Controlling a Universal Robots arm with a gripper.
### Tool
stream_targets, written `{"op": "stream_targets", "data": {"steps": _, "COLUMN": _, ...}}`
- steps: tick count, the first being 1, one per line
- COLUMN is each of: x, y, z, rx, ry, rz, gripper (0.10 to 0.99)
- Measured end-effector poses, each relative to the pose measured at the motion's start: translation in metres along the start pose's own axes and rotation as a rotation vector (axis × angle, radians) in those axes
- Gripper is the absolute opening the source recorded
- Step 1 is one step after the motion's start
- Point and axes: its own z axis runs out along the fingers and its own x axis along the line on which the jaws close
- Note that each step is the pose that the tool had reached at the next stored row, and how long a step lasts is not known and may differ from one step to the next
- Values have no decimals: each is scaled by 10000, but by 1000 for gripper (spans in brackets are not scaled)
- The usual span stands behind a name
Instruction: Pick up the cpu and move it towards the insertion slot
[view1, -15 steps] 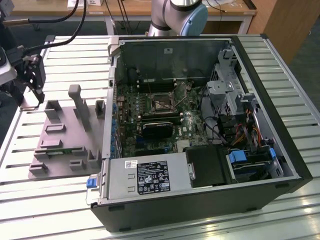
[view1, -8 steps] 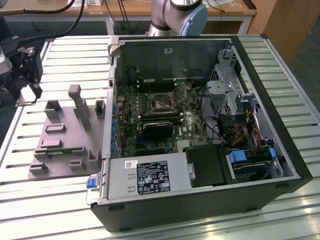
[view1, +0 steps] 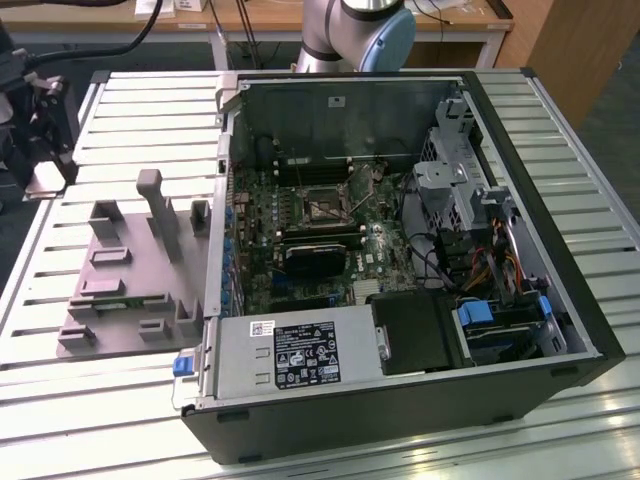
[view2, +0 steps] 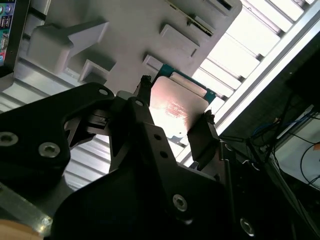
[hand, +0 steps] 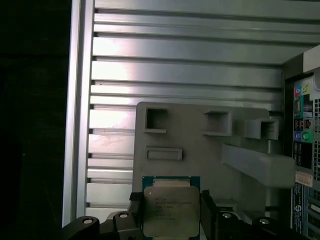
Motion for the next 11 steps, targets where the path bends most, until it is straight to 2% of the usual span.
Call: {"op": "stream_targets", "data": {"steps": 11, "x": -6, "y": 17, "z": -187, "rx": 2, "ry": -24, "rz": -1, "gripper": 541}}
